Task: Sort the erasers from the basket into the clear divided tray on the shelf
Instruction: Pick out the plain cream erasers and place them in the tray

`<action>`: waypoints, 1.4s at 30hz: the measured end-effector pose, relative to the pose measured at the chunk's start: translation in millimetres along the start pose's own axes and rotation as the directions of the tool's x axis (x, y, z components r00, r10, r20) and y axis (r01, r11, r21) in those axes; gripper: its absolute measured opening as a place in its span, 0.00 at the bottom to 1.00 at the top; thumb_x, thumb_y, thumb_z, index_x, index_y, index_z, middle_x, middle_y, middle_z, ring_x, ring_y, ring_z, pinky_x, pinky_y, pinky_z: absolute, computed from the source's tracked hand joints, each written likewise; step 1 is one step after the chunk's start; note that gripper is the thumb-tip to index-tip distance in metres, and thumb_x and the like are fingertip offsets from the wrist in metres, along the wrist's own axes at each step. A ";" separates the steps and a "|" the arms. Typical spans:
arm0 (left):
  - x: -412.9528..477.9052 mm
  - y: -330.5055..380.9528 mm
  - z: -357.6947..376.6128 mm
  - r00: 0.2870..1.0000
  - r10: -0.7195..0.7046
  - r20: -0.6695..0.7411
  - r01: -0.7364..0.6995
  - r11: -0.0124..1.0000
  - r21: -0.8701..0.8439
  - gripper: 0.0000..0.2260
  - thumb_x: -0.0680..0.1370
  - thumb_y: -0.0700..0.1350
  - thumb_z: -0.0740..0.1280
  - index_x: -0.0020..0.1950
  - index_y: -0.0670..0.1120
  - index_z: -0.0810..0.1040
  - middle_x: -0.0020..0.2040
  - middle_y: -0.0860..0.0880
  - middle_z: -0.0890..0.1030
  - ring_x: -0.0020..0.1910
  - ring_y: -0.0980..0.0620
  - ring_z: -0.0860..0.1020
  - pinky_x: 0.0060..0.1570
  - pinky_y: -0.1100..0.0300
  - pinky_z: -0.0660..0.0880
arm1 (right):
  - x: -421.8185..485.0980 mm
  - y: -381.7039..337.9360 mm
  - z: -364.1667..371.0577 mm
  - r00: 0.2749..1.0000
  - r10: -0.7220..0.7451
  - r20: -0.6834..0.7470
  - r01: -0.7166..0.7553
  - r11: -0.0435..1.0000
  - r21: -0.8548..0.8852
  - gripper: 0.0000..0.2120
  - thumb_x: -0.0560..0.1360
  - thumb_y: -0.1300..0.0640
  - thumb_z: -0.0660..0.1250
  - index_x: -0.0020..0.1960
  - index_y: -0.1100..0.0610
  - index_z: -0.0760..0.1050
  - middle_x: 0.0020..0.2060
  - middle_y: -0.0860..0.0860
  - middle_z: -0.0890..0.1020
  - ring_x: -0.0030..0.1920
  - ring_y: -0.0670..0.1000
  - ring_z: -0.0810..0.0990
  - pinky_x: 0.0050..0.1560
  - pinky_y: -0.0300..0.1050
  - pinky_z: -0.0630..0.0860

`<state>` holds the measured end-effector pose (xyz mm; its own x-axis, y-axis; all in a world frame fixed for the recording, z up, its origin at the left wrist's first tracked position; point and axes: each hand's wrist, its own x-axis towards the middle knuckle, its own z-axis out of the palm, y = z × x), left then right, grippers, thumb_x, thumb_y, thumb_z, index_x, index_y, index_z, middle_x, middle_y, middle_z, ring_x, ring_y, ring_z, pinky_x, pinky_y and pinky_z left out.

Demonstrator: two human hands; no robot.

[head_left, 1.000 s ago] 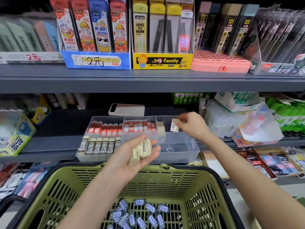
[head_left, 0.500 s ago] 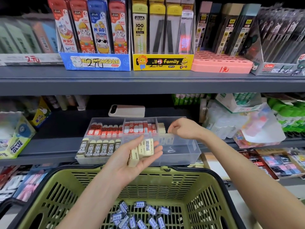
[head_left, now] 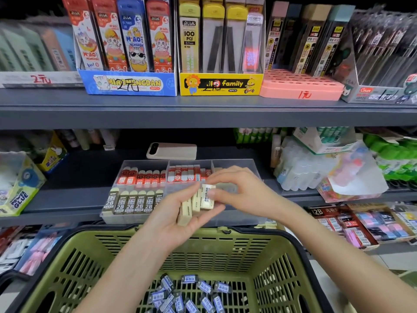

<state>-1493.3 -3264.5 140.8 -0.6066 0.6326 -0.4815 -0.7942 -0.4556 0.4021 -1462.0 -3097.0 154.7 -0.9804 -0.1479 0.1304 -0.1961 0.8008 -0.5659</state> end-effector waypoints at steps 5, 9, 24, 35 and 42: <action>1.1 -6.1 4.3 0.999 -0.020 0.036 0.020 1.000 0.011 0.17 0.69 0.34 0.69 0.58 0.33 0.76 0.54 0.31 0.80 0.52 0.34 0.81 0.45 0.35 0.77 | -6.3 -9.2 -2.6 0.997 0.054 -0.049 -0.051 0.996 0.075 0.08 0.73 0.53 0.69 0.52 0.52 0.79 0.44 0.37 0.77 0.52 0.43 0.72 0.56 0.44 0.69; 2.0 -9.1 4.4 0.999 -0.032 0.012 0.031 0.998 0.056 0.13 0.67 0.36 0.70 0.50 0.31 0.80 0.49 0.32 0.82 0.49 0.35 0.82 0.43 0.35 0.78 | -6.5 -10.0 -4.0 0.996 0.082 -0.018 -0.080 0.993 0.090 0.15 0.71 0.55 0.72 0.57 0.53 0.77 0.46 0.42 0.78 0.48 0.42 0.73 0.53 0.39 0.71; 3.8 1.2 -0.2 0.985 0.027 -0.168 0.008 0.979 0.205 0.21 0.64 0.46 0.72 0.51 0.34 0.79 0.31 0.42 0.78 0.28 0.51 0.77 0.18 0.67 0.69 | 44.7 65.6 -11.8 0.929 0.319 -0.185 -0.353 0.915 -0.197 0.14 0.72 0.58 0.70 0.57 0.54 0.79 0.51 0.51 0.83 0.54 0.51 0.79 0.51 0.36 0.68; 4.5 6.5 -0.5 0.997 0.000 -0.075 0.008 0.994 0.109 0.25 0.67 0.42 0.71 0.62 0.35 0.73 0.52 0.29 0.80 0.50 0.32 0.81 0.44 0.37 0.78 | 40.3 60.7 -3.4 0.940 0.335 -0.069 -0.342 0.918 -0.199 0.18 0.80 0.58 0.55 0.69 0.58 0.68 0.61 0.56 0.78 0.62 0.55 0.76 0.62 0.43 0.69; 8.3 5.7 -1.7 1.000 -0.003 -0.022 0.005 0.995 0.099 0.24 0.68 0.41 0.72 0.62 0.35 0.75 0.56 0.31 0.79 0.53 0.33 0.80 0.47 0.37 0.78 | 2.4 -6.3 6.5 0.996 -0.083 0.027 0.086 0.988 -0.128 0.17 0.75 0.48 0.66 0.60 0.54 0.78 0.58 0.47 0.80 0.59 0.47 0.73 0.62 0.41 0.66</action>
<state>-1502.9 -3262.8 137.8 -0.6051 0.6201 -0.4994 -0.7898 -0.3882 0.4749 -1463.2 -3106.1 153.2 -0.9609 -0.2297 0.1546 -0.2752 0.8530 -0.4434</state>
